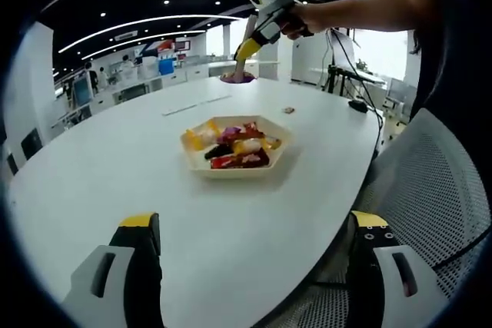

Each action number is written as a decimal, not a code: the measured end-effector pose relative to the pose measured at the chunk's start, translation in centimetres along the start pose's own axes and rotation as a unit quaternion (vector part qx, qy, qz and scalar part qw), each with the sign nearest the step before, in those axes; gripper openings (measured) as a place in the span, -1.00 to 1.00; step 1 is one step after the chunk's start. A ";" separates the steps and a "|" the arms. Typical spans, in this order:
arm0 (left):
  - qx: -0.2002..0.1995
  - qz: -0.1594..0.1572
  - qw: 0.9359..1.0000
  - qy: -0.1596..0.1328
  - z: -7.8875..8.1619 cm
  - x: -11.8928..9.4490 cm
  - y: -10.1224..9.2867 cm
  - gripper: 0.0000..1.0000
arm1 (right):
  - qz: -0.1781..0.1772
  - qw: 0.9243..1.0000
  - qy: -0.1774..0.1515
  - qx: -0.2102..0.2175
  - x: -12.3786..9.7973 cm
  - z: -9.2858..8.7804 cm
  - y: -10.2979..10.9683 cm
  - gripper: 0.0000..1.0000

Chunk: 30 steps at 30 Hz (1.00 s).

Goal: Place the target food into the container with the food tongs after gripping and lifting it, then release it inside without dropping or visibly crushing the food.

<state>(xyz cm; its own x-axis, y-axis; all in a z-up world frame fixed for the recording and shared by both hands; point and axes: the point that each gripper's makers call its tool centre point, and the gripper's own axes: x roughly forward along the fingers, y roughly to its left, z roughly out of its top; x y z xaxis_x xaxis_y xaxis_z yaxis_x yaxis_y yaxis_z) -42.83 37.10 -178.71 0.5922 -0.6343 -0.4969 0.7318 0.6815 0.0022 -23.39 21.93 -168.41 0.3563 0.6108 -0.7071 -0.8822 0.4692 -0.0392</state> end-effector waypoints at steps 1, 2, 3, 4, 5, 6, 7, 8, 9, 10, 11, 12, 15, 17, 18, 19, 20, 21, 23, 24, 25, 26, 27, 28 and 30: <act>-0.001 0.000 1.000 0.000 0.0 0.0 0.0 0.97 | 0.003 1.000 -0.002 -0.002 0.2 0.2 0.2 -0.65; -0.001 0.001 1.000 0.000 0.0 0.0 0.0 0.97 | 0.004 1.000 -0.003 -0.005 0.3 0.3 0.4 -0.65; -0.001 0.001 1.000 0.001 0.0 0.0 0.0 0.97 | 0.005 1.000 -0.005 -0.009 0.4 0.4 0.5 -0.64; -0.001 0.001 1.000 0.001 -0.1 0.0 0.0 0.97 | 0.006 1.000 -0.005 -0.008 0.5 0.4 0.6 -0.63; -0.001 0.002 1.000 0.002 -0.1 0.0 0.0 0.97 | 0.009 1.000 -0.008 -0.008 0.5 0.5 0.7 -0.62; 0.000 0.003 1.000 0.000 0.0 0.0 0.1 0.97 | 0.013 1.000 -0.011 -0.012 0.5 0.7 0.9 -0.62; 0.000 0.004 1.000 -0.001 0.0 0.0 0.1 0.97 | 0.021 1.000 -0.011 -0.016 0.6 0.7 1.2 -0.61; -0.001 0.006 1.000 -0.001 0.0 0.0 0.2 0.97 | 0.019 1.000 -0.009 -0.016 0.6 0.6 1.2 -0.61; -0.001 0.006 1.000 -0.001 0.0 0.0 0.2 0.97 | 0.017 1.000 -0.008 -0.022 0.6 0.6 1.3 -0.61; -0.002 0.006 1.000 -0.002 0.1 0.0 0.2 0.97 | 0.019 1.000 -0.007 -0.023 0.6 0.5 1.4 -0.61; -0.001 0.006 1.000 -0.001 0.1 0.0 0.2 0.97 | 0.020 1.000 -0.006 -0.022 0.5 0.4 1.4 -0.61; -0.001 0.005 1.000 0.000 0.0 0.0 0.1 0.96 | 0.018 1.000 -0.006 -0.024 0.4 0.4 1.2 -0.61; -0.001 0.005 1.000 0.000 0.1 -0.1 0.1 0.96 | 0.016 1.000 -0.008 -0.021 0.1 0.2 0.9 -0.61; 0.000 0.005 1.000 0.000 0.1 -0.1 0.1 0.96 | 0.016 1.000 -0.007 -0.020 -0.2 0.1 0.8 -0.60; 0.000 0.005 1.000 0.000 0.1 -0.1 0.1 0.96 | 0.016 1.000 -0.008 -0.022 -0.3 0.1 0.9 -0.60; 0.000 0.004 1.000 0.001 0.1 -0.1 0.1 0.96 | 0.016 1.000 -0.008 -0.025 -0.5 0.0 0.8 -0.60; 0.000 0.004 1.000 0.000 0.1 0.0 0.1 0.96 | 0.015 0.999 -0.009 -0.028 -0.6 -0.1 0.7 -0.59; 0.000 0.005 1.000 0.001 0.0 0.0 0.1 0.96 | 0.015 0.999 -0.009 -0.028 -0.7 -0.1 0.6 -0.59; 0.000 0.004 1.000 0.001 0.0 0.0 0.1 0.96 | 0.018 0.999 -0.015 -0.027 -1.0 0.0 0.7 -0.59; -0.001 0.005 1.000 0.000 0.0 0.0 0.2 0.96 | 0.018 0.999 -0.020 -0.028 -1.3 0.1 0.6 -0.59; -0.002 0.006 1.000 -0.001 0.0 0.0 0.2 0.96 | 0.020 0.999 -0.020 -0.029 -1.5 0.0 0.6 -0.59; -0.002 0.006 1.000 -0.001 0.0 0.0 0.3 0.96 | 0.020 0.999 -0.022 -0.033 -1.8 0.0 0.4 -0.59; -0.002 0.006 1.000 -0.001 0.0 0.0 0.3 0.96 | 0.016 0.999 -0.023 -0.038 -2.0 -0.1 0.2 -0.59; -0.001 0.006 1.000 -0.001 0.0 -0.1 0.2 0.96 | 0.017 0.999 -0.022 -0.039 -2.3 -0.2 0.0 -0.59; -0.002 0.005 1.000 0.000 0.1 -0.1 0.1 0.96 | 0.017 0.999 -0.022 -0.037 -2.8 -0.6 -0.4 -0.58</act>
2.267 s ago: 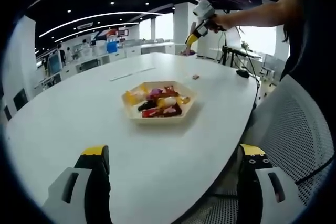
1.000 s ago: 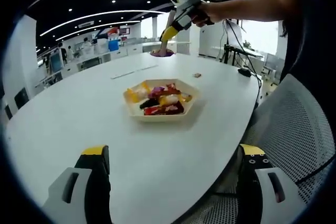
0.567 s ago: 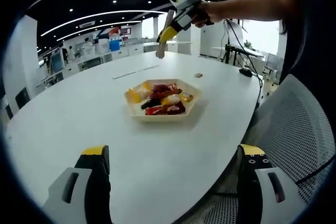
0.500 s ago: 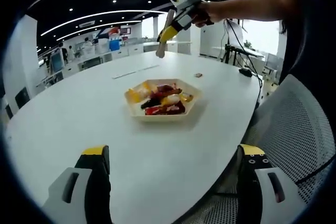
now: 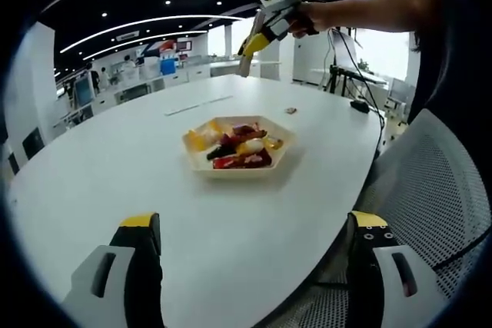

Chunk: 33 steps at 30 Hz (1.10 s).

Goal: Place the target food into the container with the food tongs after gripping and lifting it, then release it inside without dropping or visibly crushing the food.

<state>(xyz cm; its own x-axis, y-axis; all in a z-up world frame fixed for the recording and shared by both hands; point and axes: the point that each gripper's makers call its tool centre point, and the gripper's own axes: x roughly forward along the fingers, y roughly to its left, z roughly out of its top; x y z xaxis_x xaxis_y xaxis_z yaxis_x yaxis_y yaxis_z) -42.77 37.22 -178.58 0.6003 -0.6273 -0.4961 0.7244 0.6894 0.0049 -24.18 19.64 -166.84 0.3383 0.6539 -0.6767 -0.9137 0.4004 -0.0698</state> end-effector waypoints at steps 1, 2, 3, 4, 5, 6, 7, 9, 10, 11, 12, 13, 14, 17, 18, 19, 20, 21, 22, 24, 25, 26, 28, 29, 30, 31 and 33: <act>0.000 0.000 1.000 -0.001 0.1 0.0 0.0 0.96 | -0.005 1.000 0.000 0.000 -0.4 -0.4 -0.5 -0.58; 0.000 0.000 1.000 -0.001 0.1 0.0 0.0 0.96 | -0.007 1.000 0.001 0.000 -0.7 -0.6 -0.7 -0.58; 0.000 0.000 1.000 -0.001 0.0 0.0 0.1 0.96 | -0.008 1.000 0.002 0.002 -1.2 -1.1 -1.1 -0.58; 0.000 0.000 1.000 -0.002 0.0 0.0 0.1 0.96 | -0.011 1.000 0.002 0.002 -1.4 -1.4 -1.3 -0.58; 0.000 0.000 1.000 -0.002 0.0 0.0 0.1 0.96 | -0.010 1.000 0.002 0.003 -1.9 -1.8 -1.6 -0.58; 0.000 0.000 1.000 -0.003 0.1 0.0 0.0 0.96 | -0.007 1.000 0.001 0.005 -2.1 -2.1 -1.7 -0.58; 0.000 -0.001 1.000 -0.002 0.0 0.0 0.0 0.96 | -0.001 1.000 0.001 0.009 -2.4 -2.4 -1.7 -0.58; 0.000 -0.002 1.000 -0.002 0.1 0.0 0.0 0.96 | 0.006 1.000 0.006 0.009 -3.0 -3.3 -1.7 -0.57; 0.000 -0.002 1.000 -0.002 0.1 0.0 -0.1 0.96 | 0.002 1.000 0.010 0.004 -3.1 -3.6 -1.9 -0.58; 0.000 -0.003 1.000 -0.002 0.0 0.1 0.0 0.96 | 0.000 1.000 0.011 -0.001 -3.4 -3.9 -2.1 -0.57; 0.000 -0.003 1.000 -0.001 0.0 0.1 0.0 0.96 | -0.001 1.000 0.012 0.000 -3.6 -4.2 -2.2 -0.57; 0.000 -0.003 1.000 0.000 -0.1 0.1 0.0 0.96 | -0.002 1.000 0.012 0.002 -3.9 -4.4 -2.3 -0.57; 0.001 -0.004 1.000 0.000 -0.1 0.0 -0.1 0.95 | -0.007 1.000 0.011 -0.001 -4.2 -4.7 -2.7 -0.57; 0.000 -0.005 1.000 0.000 -0.1 0.1 -0.1 0.95 | -0.010 1.000 0.010 0.003 -4.8 -5.2 -3.0 -0.57; 0.001 -0.005 1.000 0.001 -0.2 0.1 -0.1 0.95 | -0.012 1.000 0.010 0.000 -5.0 -5.3 -3.1 -0.57; 0.001 -0.005 1.000 0.001 -0.2 0.1 -0.1 0.95 | -0.012 1.000 0.010 -0.003 -5.2 -5.5 -3.2 -0.57; 0.001 -0.005 1.000 0.001 -0.2 0.1 -0.1 0.95 | -0.008 1.000 0.007 -0.017 -5.4 -5.7 -3.2 -0.57; 0.000 -0.004 1.000 0.001 -0.1 0.1 -0.1 0.95 | -0.007 1.000 0.007 -0.025 -5.5 -5.8 -3.3 -0.57; -0.001 -0.004 1.000 0.001 -0.1 0.1 0.0 0.95 | -0.007 1.000 0.008 -0.029 -5.6 -6.1 -3.4 -0.57; 0.000 -0.004 1.000 0.001 -0.1 0.1 0.0 0.95 | 0.003 0.999 0.005 -0.037 -6.0 -6.4 -3.3 -0.58; 0.000 -0.004 1.000 0.001 -0.1 0.0 0.0 0.95 | 0.003 0.999 0.003 -0.044 -6.1 -6.5 -3.5 -0.58; 0.000 -0.004 1.000 0.001 -0.1 0.0 -0.1 0.95 | 0.002 0.999 0.002 -0.048 -6.3 -6.7 -3.6 -0.58; -0.001 -0.004 1.000 0.002 -0.1 0.1 0.0 0.95 | 0.005 0.999 -0.002 -0.048 -6.6 -6.9 -3.8 -0.58; -0.001 -0.005 1.000 0.003 -0.1 0.0 -0.1 0.94 | 0.004 0.999 -0.005 -0.047 -6.8 -7.0 -4.0 -0.58; -0.001 -0.005 1.000 0.004 -0.2 0.1 -0.1 0.94 | 0.003 0.999 -0.007 -0.046 -7.0 -7.2 -4.2 -0.58; 0.000 -0.005 1.000 0.005 -0.2 0.1 -0.1 0.94 | 0.003 0.999 -0.007 -0.044 -7.1 -7.4 -4.4 -0.58; 0.000 -0.005 1.000 0.007 -0.3 0.1 -0.1 0.94 | 0.005 0.999 -0.010 -0.041 -7.5 -7.9 -4.6 -0.57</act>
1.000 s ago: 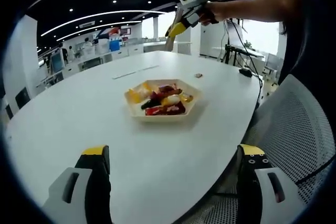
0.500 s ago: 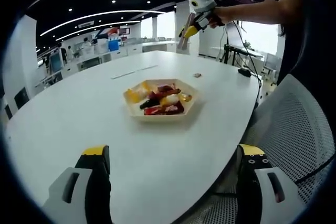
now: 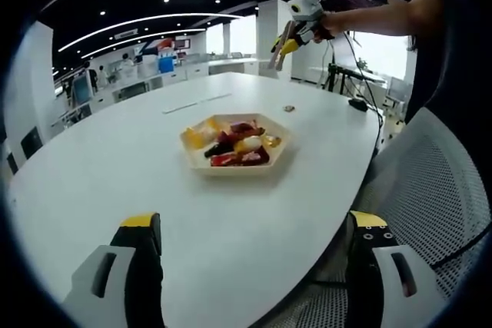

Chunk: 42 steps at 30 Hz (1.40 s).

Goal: Place the target food into the container with the food tongs after gripping and lifting it, then release it inside without dropping or visibly crushing the food.

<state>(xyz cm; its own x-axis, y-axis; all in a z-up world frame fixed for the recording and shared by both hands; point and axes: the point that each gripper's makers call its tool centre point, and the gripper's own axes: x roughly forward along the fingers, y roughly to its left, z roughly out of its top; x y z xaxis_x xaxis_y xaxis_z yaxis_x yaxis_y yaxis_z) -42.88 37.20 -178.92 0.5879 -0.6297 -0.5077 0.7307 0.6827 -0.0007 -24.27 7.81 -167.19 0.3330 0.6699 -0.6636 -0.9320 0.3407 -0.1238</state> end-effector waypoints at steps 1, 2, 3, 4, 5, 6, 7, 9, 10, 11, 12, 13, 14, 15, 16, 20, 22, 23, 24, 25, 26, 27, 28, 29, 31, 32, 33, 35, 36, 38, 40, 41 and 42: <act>-0.001 0.000 1.000 0.001 0.0 0.0 0.0 0.94 | 0.002 1.000 -0.004 0.003 -0.2 -0.1 -0.1 -0.57; -0.001 0.001 1.000 0.001 -0.1 0.0 0.0 0.94 | 0.002 1.000 -0.007 0.007 -0.3 -0.3 -0.2 -0.57; -0.002 0.001 1.000 0.002 -0.1 0.0 0.0 0.94 | 0.000 1.000 -0.007 0.012 -0.6 -0.6 -0.5 -0.57; -0.001 0.001 1.000 0.004 -0.2 0.1 0.1 0.94 | -0.001 1.000 -0.006 0.012 -0.8 -0.9 -0.6 -0.57; -0.002 0.000 1.000 0.006 -0.3 0.1 0.0 0.95 | -0.002 1.000 -0.007 0.014 -1.0 -1.3 -0.9 -0.57; -0.002 0.000 1.000 0.007 -0.3 0.1 0.0 0.95 | -0.001 1.000 -0.008 0.018 -1.2 -1.5 -1.0 -0.57; -0.003 -0.001 1.000 0.009 -0.4 0.1 0.0 0.95 | -0.001 1.000 -0.009 0.020 -1.4 -1.8 -1.2 -0.57; -0.003 -0.001 1.000 0.011 -0.5 0.1 0.0 0.95 | -0.006 1.000 -0.013 0.011 -1.7 -2.2 -1.6 -0.57; -0.004 -0.001 1.000 0.012 -0.5 0.1 0.0 0.95 | -0.008 1.000 -0.014 0.013 -2.0 -2.5 -1.9 -0.57; -0.006 -0.001 1.000 0.013 -0.6 0.2 0.0 0.95 | -0.011 1.000 -0.015 0.021 -2.1 -2.7 -2.1 -0.57; -0.008 0.000 1.000 0.013 -0.6 0.2 0.1 0.96 | -0.014 0.999 -0.019 0.023 -2.4 -2.9 -2.4 -0.57; -0.008 0.000 1.000 0.014 -0.6 0.2 0.1 0.96 | -0.015 0.999 -0.022 0.023 -2.6 -3.0 -2.6 -0.57; -0.009 0.001 1.000 0.014 -0.6 0.2 0.1 0.96 | -0.015 0.999 -0.024 0.023 -2.7 -3.1 -2.7 -0.57; -0.009 0.002 1.000 0.015 -0.6 0.2 0.1 0.96 | -0.020 0.999 -0.024 0.023 -2.9 -3.4 -3.0 -0.57; -0.010 0.002 1.000 0.016 -0.7 0.2 0.1 0.96 | -0.022 0.999 -0.023 0.023 -3.1 -3.6 -3.1 -0.57; -0.007 -0.002 1.000 0.024 -1.0 0.3 -0.1 0.96 | -0.028 0.999 -0.021 0.020 -3.8 -4.5 -3.5 -0.57; -0.007 -0.002 1.000 0.026 -1.0 0.3 0.0 0.96 | -0.027 0.999 -0.023 0.019 -4.1 -4.8 -3.6 -0.57; -0.009 -0.002 1.000 0.027 -1.1 0.3 0.0 0.97 | -0.027 0.999 -0.025 0.018 -4.2 -4.8 -3.6 -0.57; -0.011 -0.001 1.000 0.026 -1.1 0.3 0.0 0.97 | -0.028 0.999 -0.026 0.018 -4.3 -4.9 -3.8 -0.57; -0.012 0.000 1.000 0.026 -1.1 0.3 0.1 0.97 | -0.029 0.999 -0.027 0.017 -4.3 -5.0 -3.9 -0.57; -0.013 0.000 1.000 0.026 -1.1 0.3 0.1 0.97 | -0.029 0.999 -0.027 0.016 -4.3 -5.0 -3.9 -0.57; -0.014 0.000 1.000 0.026 -1.1 0.3 0.1 0.97 | -0.029 0.999 -0.028 0.015 -4.3 -4.9 -3.9 -0.57; -0.016 0.000 1.000 0.025 -1.0 0.3 0.1 0.98 | -0.028 0.999 -0.029 0.014 -4.3 -5.0 -3.9 -0.57; -0.019 0.001 1.000 0.024 -1.0 0.3 0.1 0.98 | -0.027 0.999 -0.030 0.015 -4.2 -5.0 -4.0 -0.57; -0.024 0.004 0.999 0.022 -0.9 0.2 0.3 0.99 | -0.027 0.999 -0.029 0.013 -4.0 -5.2 -4.0 -0.57; -0.025 0.004 0.999 0.022 -0.9 0.3 0.3 0.99 | -0.026 0.999 -0.029 0.012 -3.9 -5.4 -4.0 -0.57; -0.024 0.003 0.999 0.021 -0.9 0.3 0.3 0.99 | -0.025 0.999 -0.028 0.014 -3.7 -5.6 -4.0 -0.57; -0.023 0.001 0.999 0.024 -0.9 0.3 0.1 0.99 | -0.020 0.999 -0.028 0.014 -3.4 -6.1 -3.9 -0.57; -0.022 0.002 0.999 0.025 -1.0 0.3 0.1 0.99 | -0.018 0.999 -0.028 0.014 -3.3 -6.4 -3.8 -0.57; -0.023 0.003 0.999 0.025 -0.9 0.3 0.1 0.99 | -0.012 0.999 -0.028 0.015 -3.0 -6.9 -3.6 -0.57; -0.024 0.004 0.999 0.024 -0.9 0.3 0.1 0.99 | -0.010 0.999 -0.028 0.013 -2.7 -7.7 -3.6 -0.57; -0.023 0.004 0.999 0.024 -0.9 0.3 0.1 0.99 | -0.010 1.000 -0.026 0.013 -2.4 -8.1 -3.6 -0.57; -0.022 0.004 0.999 0.024 -0.9 0.3 0.1 0.99 | -0.008 1.000 -0.025 0.015 -2.3 -8.5 -3.6 -0.57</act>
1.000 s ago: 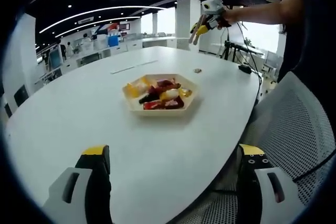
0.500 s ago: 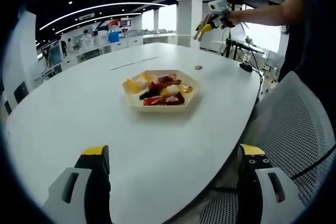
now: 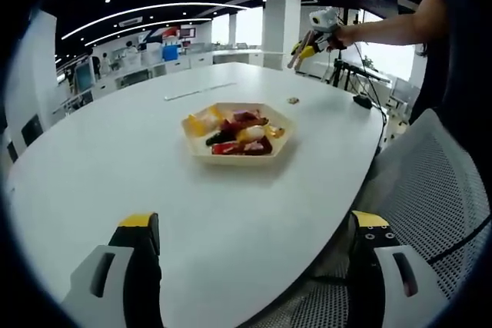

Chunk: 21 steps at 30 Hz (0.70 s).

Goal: Place the target food into the container with the food tongs after gripping and lifting it, then release it inside without dropping or visibly crushing the food.

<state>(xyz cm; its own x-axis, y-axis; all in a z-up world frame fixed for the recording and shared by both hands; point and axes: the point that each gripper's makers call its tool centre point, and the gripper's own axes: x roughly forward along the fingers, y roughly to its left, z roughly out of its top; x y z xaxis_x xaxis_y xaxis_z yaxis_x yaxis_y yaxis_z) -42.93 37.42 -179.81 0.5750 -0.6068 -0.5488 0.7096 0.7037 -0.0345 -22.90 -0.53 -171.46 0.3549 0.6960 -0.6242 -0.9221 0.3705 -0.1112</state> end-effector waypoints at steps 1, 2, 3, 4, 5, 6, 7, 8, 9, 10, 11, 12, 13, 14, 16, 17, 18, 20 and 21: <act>0.001 -0.001 1.000 -0.001 0.0 0.0 0.0 0.99 | 0.001 1.000 0.001 0.001 0.1 -0.3 0.0 -0.57; 0.005 -0.002 1.000 -0.002 0.1 0.0 -0.1 0.99 | 0.000 1.000 0.003 0.002 0.3 -0.8 0.0 -0.57; 0.008 -0.002 1.000 -0.003 0.2 0.0 -0.2 0.99 | 0.000 1.000 0.004 0.003 0.3 -1.2 0.0 -0.57; 0.010 -0.002 1.000 -0.003 0.2 0.0 -0.2 0.99 | 0.001 1.000 0.005 0.006 0.5 -1.7 0.0 -0.57; 0.013 -0.002 1.000 -0.004 0.2 0.0 -0.2 0.99 | 0.001 1.000 0.006 0.006 0.5 -1.9 0.0 -0.57; 0.015 -0.002 1.000 -0.004 0.2 0.0 -0.2 0.99 | 0.001 1.000 0.010 0.007 0.7 -2.5 0.1 -0.57; 0.016 -0.002 1.000 -0.004 0.2 0.0 -0.2 0.99 | 0.001 1.000 0.011 0.006 0.8 -2.6 0.1 -0.57; 0.014 -0.004 1.000 -0.004 0.2 0.0 -0.2 0.99 | 0.003 1.000 0.015 0.007 1.0 -3.1 0.1 -0.57; 0.013 -0.004 1.000 -0.003 0.2 0.0 -0.2 0.99 | 0.005 1.000 0.017 0.009 1.2 -3.5 0.2 -0.57; 0.012 -0.004 1.000 -0.002 0.0 0.1 -0.1 0.99 | 0.006 1.000 0.018 0.009 1.3 -3.6 0.2 -0.57; 0.012 -0.005 1.000 0.000 0.0 0.1 -0.2 0.99 | 0.009 1.000 0.020 0.010 1.6 -4.0 0.2 -0.57; 0.012 -0.005 1.000 0.001 0.0 0.1 -0.2 0.99 | 0.010 1.000 0.022 0.010 1.8 -4.2 0.3 -0.57; 0.012 -0.005 1.000 0.001 0.0 0.0 -0.3 0.99 | 0.012 1.000 0.024 0.011 2.1 -4.5 0.4 -0.57; 0.011 -0.004 1.000 0.001 0.0 0.0 -0.2 0.99 | 0.016 0.999 0.026 0.012 2.2 -4.6 0.5 -0.57; 0.009 -0.002 1.000 0.002 -0.1 0.1 0.0 0.99 | 0.020 0.999 0.034 0.008 2.7 -5.1 0.4 -0.57; 0.008 -0.001 1.000 0.003 -0.1 0.1 0.0 0.99 | 0.021 0.999 0.035 0.010 2.9 -5.3 0.2 -0.57; 0.007 -0.001 1.000 0.003 -0.1 0.1 0.0 0.99 | 0.022 0.999 0.035 0.012 3.0 -5.3 0.2 -0.57; 0.007 -0.001 1.000 0.002 -0.1 0.1 0.0 0.99 | 0.026 0.999 0.039 0.009 3.4 -5.5 0.3 -0.57; 0.006 -0.001 1.000 0.003 -0.1 0.1 0.0 0.99 | 0.029 0.999 0.040 0.008 3.5 -5.5 0.4 -0.57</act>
<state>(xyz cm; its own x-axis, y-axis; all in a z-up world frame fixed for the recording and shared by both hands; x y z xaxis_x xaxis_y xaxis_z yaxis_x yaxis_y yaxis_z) -42.93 37.41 -179.95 0.5714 -0.6063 -0.5531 0.7161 0.6976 -0.0249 -22.88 -1.34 -177.97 0.2870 0.6653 -0.6892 -0.9380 0.3411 -0.0614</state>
